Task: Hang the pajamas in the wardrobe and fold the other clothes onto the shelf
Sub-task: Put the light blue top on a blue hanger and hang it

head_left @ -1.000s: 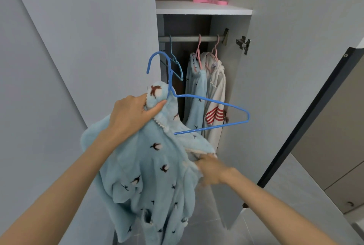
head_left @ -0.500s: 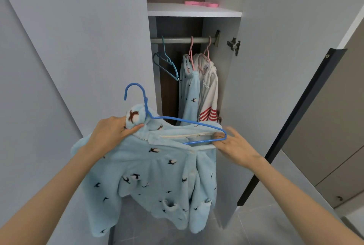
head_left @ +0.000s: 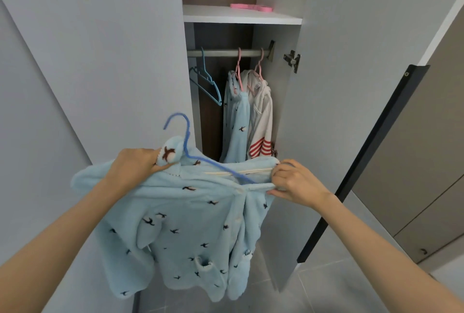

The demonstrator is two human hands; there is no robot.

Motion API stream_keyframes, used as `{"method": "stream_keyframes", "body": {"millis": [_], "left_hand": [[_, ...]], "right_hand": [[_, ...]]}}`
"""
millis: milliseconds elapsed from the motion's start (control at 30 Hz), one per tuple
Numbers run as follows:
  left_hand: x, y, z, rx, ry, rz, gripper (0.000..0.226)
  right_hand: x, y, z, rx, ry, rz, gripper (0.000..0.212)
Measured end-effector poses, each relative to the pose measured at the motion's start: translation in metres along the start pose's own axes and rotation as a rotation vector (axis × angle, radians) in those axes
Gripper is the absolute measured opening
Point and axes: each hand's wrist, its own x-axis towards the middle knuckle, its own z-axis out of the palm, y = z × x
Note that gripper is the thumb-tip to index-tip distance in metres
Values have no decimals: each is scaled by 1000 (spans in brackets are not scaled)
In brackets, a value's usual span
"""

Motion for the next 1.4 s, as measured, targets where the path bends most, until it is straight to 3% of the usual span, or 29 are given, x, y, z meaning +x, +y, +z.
{"method": "stream_keyframes", "body": {"millis": [100,200,267,400,500,600,700,800,867,967,1100,1200,1400], "left_hand": [[-1,9,-4,58,48,100,70],[2,11,3,111,-36,-14,46],[3,17,4,73,-58,-95,43],[9,35,-1,-53,1,-97,45],[13,56,-8,-113,5,-103,46],[19,73,-11,-210,30,-209,53],[24,73,-18,-377,119,-291,60],[28,66,-29,-517,191,-325,70],[31,64,-35,-584,226,-340,73],[34,70,-41,-603,210,-307,69],[39,82,-42,-548,91,-157,62],[43,72,-41,-513,58,-96,64],[51,11,-37,-650,101,-310,57]], "right_hand": [[9,-3,-2,47,80,43,23],[17,-8,1,37,67,135,20],[25,-12,5,95,60,271,18],[54,-25,-3,409,95,412,54],[74,-40,-7,562,156,353,53],[89,-55,-19,477,226,268,50],[86,-51,-27,476,303,293,46],[82,-27,-34,361,313,418,68],[84,-17,-41,329,190,570,63],[89,-20,-50,226,66,479,58],[97,-37,-57,349,97,383,63],[95,-34,-60,540,112,434,49],[79,-27,-53,494,317,559,23]]}}
